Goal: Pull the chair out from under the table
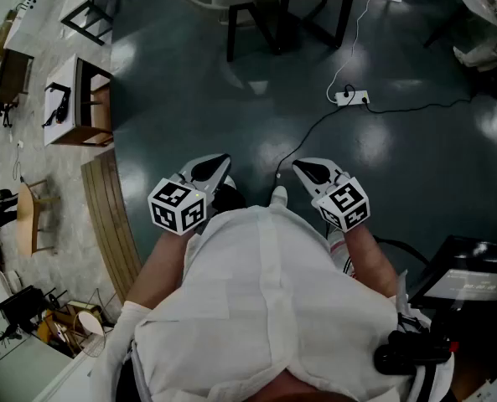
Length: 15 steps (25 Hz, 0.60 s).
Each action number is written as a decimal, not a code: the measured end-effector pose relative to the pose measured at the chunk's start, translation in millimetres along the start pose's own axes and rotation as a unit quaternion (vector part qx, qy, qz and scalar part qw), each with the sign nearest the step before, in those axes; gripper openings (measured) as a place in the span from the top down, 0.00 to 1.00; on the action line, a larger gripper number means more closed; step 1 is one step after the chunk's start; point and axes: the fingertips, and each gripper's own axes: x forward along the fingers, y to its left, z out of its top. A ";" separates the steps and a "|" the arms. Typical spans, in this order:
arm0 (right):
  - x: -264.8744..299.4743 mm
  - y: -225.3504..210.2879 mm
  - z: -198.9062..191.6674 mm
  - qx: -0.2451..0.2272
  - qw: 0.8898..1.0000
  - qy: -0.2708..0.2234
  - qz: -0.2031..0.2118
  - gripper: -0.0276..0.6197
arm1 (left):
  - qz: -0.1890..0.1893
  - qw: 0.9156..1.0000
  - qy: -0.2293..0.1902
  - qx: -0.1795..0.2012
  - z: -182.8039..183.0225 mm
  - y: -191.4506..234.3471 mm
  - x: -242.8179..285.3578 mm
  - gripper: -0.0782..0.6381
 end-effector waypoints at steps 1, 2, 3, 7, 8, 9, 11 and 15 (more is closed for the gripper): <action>3.2 0.5 3.5 0.000 1.000 0.001 0.001 0.95 | 0.000 1.000 -0.001 -0.002 2.3 2.4 -1.3 0.88; 6.9 0.9 7.1 -0.001 1.000 0.003 0.002 0.95 | -0.001 1.000 -0.002 -0.004 4.4 5.5 -2.5 0.88; 11.7 0.9 10.8 -0.002 1.000 0.005 0.003 0.95 | -0.003 1.000 -0.003 -0.007 6.4 10.0 -3.1 0.88; 45.3 -13.3 24.1 -0.010 1.000 0.012 0.002 0.95 | -0.014 1.000 -0.004 -0.008 15.7 45.8 6.6 0.88; 54.7 -19.3 26.8 -0.011 1.000 0.016 0.000 0.95 | -0.017 1.000 -0.006 -0.008 19.2 56.7 10.6 0.88; 64.0 -24.8 30.9 -0.011 1.000 0.019 -0.003 0.95 | -0.020 1.000 -0.008 -0.009 24.0 68.1 13.8 0.88; 84.3 -33.2 45.0 -0.013 1.000 0.023 -0.009 0.95 | -0.026 1.000 -0.014 -0.011 38.0 93.3 16.0 0.88; 135.9 -48.7 88.5 -0.023 0.999 0.030 -0.019 0.95 | -0.036 0.999 -0.029 -0.013 73.3 151.8 10.6 0.88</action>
